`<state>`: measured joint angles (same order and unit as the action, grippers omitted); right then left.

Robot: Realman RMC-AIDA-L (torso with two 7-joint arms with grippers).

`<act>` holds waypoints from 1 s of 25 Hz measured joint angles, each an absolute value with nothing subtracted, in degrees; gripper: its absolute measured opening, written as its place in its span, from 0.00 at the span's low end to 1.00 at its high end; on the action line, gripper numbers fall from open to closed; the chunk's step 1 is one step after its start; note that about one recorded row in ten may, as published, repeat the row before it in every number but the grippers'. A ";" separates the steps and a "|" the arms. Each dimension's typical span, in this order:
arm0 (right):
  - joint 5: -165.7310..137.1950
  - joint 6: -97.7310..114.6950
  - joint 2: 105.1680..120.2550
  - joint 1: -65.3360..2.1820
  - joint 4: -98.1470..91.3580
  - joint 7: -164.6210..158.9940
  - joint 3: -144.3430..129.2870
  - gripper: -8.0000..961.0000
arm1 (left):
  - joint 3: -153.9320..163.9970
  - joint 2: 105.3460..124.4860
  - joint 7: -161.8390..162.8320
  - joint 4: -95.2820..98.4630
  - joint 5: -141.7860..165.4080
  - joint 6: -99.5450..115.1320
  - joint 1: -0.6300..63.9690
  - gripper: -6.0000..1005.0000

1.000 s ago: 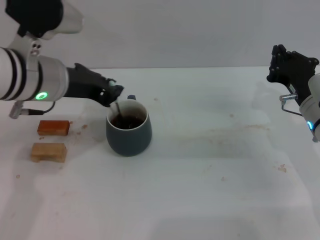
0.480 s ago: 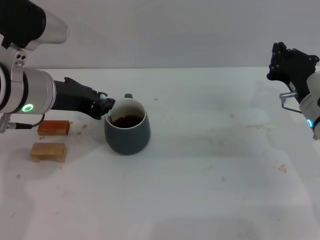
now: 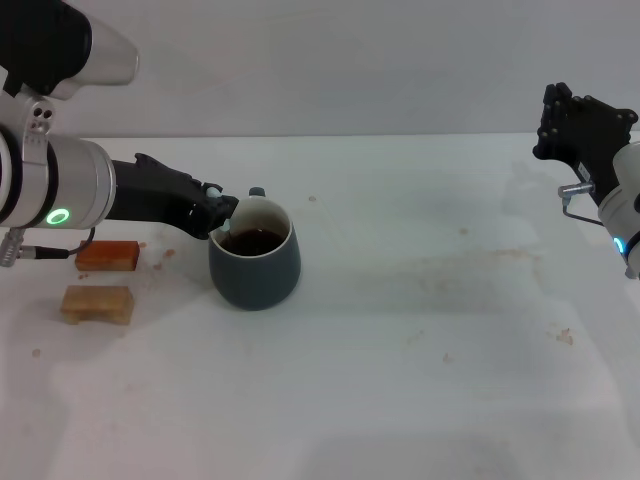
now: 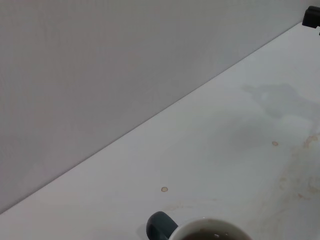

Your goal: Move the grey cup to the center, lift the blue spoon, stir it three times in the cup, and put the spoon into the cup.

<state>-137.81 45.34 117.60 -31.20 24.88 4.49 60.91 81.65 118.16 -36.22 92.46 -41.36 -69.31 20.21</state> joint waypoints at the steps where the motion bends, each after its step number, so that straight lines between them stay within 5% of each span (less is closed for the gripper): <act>1: -137.81 45.34 117.60 -31.20 24.88 4.49 60.91 0.06 | 81.67 118.15 -36.26 92.43 -41.35 -69.29 20.21 0.18; 14: -137.81 45.35 117.59 -30.95 25.20 4.49 60.91 0.06 | 81.28 118.24 -35.99 90.76 -41.45 -68.99 19.74 0.18; 25: -137.81 45.35 117.60 -30.82 25.32 4.49 60.90 0.06 | 79.52 118.15 -36.30 91.45 -45.18 -68.04 18.46 0.43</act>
